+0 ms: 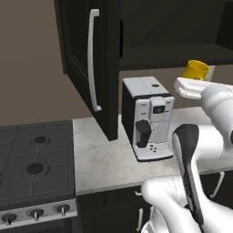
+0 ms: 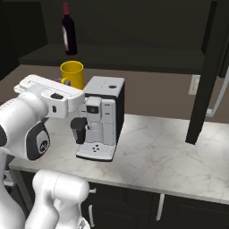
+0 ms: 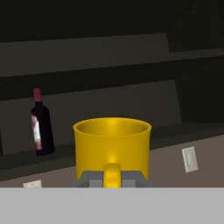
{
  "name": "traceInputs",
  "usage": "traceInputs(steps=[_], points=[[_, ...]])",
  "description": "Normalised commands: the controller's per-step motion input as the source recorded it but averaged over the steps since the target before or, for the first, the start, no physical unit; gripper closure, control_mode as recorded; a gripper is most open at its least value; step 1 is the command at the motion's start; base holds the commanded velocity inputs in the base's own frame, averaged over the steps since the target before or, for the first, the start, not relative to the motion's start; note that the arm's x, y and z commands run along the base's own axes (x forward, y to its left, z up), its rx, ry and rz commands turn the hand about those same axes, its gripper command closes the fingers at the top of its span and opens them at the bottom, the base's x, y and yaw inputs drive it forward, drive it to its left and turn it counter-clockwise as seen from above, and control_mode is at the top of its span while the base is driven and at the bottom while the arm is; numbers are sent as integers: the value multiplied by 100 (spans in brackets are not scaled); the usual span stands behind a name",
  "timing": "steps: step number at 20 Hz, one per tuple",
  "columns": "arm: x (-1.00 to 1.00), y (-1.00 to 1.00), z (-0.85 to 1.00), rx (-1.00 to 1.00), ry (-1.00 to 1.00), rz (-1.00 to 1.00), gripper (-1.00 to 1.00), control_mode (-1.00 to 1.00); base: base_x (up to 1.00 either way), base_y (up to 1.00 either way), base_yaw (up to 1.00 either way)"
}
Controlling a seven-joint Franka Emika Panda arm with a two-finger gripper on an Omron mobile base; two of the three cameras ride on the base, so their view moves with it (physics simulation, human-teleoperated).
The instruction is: Open the cabinet directly in front. Then move the wine and the mug to the dining counter with the candle on it.
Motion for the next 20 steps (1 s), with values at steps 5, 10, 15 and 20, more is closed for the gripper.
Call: traceInputs(steps=[5,10,15,20], points=[[-18,-4,-6,0,6,36,100,-100,0,0,0],[0,0,0,0,0,2,100,-100,0,0,0],[-2,0,0,0,-8,-3,100,-100,0,0,0],[-1,14,0,0,-16,-28,100,-100,0,0,0]])
